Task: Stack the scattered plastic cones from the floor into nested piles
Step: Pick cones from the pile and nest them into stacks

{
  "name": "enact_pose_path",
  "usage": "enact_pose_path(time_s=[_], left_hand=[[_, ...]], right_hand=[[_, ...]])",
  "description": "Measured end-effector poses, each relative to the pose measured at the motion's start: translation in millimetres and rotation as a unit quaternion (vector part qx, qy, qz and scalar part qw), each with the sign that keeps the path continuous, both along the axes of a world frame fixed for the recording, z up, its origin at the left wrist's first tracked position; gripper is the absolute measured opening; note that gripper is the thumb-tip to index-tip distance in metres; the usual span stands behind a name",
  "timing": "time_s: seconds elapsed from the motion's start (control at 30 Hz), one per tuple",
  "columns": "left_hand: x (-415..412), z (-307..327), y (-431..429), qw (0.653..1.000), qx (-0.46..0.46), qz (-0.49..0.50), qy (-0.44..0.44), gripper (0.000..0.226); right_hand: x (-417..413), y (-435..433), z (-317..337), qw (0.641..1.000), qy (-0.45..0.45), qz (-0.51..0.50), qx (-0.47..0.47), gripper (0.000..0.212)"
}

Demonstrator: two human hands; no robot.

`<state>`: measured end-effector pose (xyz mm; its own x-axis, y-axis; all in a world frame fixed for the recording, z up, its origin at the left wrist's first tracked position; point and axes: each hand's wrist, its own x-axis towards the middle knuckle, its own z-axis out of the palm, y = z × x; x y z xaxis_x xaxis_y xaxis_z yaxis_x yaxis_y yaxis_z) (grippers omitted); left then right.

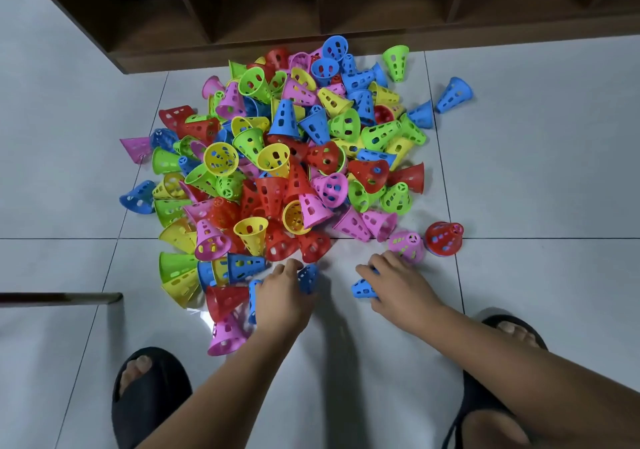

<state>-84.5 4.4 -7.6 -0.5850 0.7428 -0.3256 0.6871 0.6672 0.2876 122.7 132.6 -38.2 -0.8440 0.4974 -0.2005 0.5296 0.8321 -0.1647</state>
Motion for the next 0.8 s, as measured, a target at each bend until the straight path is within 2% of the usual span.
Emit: enact_pose_path(time_s=[0.1, 0.17, 0.33, 0.4, 0.57, 0.7, 0.8], left_hand=[[14, 11, 14, 0.998, 0.036, -0.005, -0.047, 0.047], [22, 18, 25, 0.994, 0.076, -0.007, -0.074, 0.05], [40, 39, 59, 0.975, 0.189, -0.02, -0.119, 0.056], [47, 46, 72, 0.966, 0.222, -0.016, -0.133, 0.054], [69, 50, 101, 0.939, 0.285, -0.005, -0.194, 0.046], [94, 43, 119, 0.93, 0.283, -0.044, -0.231, 0.057], [109, 36, 130, 0.936, 0.27, -0.081, -0.211, 0.053]], right_hand=[[8, 6, 6, 1.0, -0.025, 0.004, 0.0, 0.043], [11, 10, 15, 0.999, -0.021, -0.01, -0.037, 0.04], [19, 27, 60, 0.982, 0.117, -0.102, -0.106, 0.038], [27, 38, 77, 0.968, 0.178, -0.145, -0.101, 0.036], [59, 68, 90, 0.929, 0.262, -0.246, -0.084, 0.036], [78, 84, 83, 0.864, 0.319, -0.368, -0.128, 0.038], [88, 89, 67, 0.847, 0.332, -0.384, -0.157, 0.047]])
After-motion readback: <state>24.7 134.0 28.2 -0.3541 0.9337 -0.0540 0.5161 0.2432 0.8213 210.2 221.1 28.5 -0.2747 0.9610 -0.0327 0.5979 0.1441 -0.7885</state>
